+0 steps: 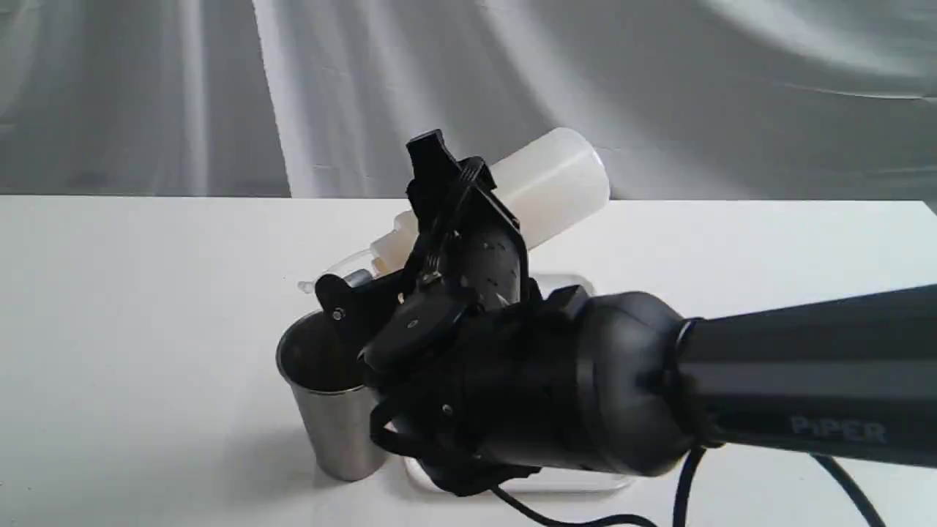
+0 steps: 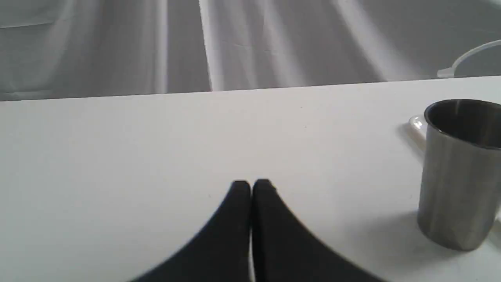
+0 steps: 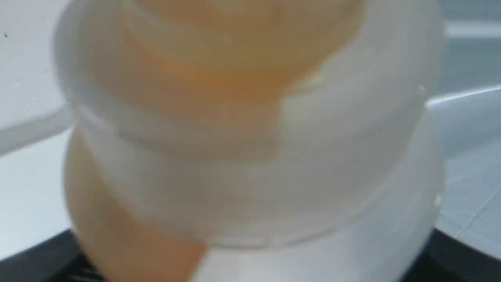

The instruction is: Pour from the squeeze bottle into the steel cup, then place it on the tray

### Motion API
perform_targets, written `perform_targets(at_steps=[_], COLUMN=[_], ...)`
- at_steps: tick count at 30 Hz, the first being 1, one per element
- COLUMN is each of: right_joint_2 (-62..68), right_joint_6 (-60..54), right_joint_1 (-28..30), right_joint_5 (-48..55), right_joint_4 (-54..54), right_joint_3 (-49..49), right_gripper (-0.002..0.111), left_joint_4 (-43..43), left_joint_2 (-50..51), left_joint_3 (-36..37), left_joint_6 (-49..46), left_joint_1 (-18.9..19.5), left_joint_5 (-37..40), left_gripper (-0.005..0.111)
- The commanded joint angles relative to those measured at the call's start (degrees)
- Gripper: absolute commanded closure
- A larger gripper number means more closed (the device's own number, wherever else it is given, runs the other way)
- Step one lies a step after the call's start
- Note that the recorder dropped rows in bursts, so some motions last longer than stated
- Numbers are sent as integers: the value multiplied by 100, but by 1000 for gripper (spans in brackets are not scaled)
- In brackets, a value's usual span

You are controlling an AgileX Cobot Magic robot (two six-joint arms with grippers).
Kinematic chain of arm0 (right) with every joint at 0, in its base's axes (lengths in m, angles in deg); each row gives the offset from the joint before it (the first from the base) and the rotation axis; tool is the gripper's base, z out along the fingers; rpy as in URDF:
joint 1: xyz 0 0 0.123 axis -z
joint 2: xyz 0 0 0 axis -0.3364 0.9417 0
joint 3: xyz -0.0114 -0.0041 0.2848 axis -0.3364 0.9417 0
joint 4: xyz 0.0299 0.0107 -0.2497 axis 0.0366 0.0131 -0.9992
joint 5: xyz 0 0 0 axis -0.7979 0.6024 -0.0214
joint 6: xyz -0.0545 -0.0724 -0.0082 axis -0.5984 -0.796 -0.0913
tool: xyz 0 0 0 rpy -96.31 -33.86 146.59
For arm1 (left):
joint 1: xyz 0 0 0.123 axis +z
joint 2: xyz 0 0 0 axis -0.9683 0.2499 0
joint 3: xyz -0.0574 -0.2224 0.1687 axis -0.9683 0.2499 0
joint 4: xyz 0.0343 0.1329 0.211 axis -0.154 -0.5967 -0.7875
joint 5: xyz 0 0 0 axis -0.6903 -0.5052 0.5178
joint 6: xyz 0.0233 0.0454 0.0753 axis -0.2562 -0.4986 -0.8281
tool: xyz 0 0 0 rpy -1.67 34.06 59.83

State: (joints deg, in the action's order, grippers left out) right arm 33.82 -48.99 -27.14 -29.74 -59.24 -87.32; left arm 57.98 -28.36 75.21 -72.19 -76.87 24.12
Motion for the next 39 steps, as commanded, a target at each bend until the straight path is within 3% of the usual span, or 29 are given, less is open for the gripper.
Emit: perform_targets(at_steps=[1, 14, 30, 39], right_joint_2=[-41, -41, -41, -41], right_joint_6=[-291, -1213, -1345, -70], right_joint_1=[-8, -8, -8, -8], right_joint_5=[238, 264, 264, 264], right_joint_4=[-299, -498, -514, -402], right_joint_3=[-40, -40, -40, -40], right_gripper=[59, 59, 59, 59], left_joint_4=[6, 6, 6, 6], left_joint_2=[-15, -15, -15, -15], left_joint_3=[25, 25, 25, 25], left_joint_6=[7, 18, 5, 21], left_joint_1=[9, 9, 9, 9], left_joint_5=[-43, -43, -43, -43], left_gripper=[107, 107, 107, 107])
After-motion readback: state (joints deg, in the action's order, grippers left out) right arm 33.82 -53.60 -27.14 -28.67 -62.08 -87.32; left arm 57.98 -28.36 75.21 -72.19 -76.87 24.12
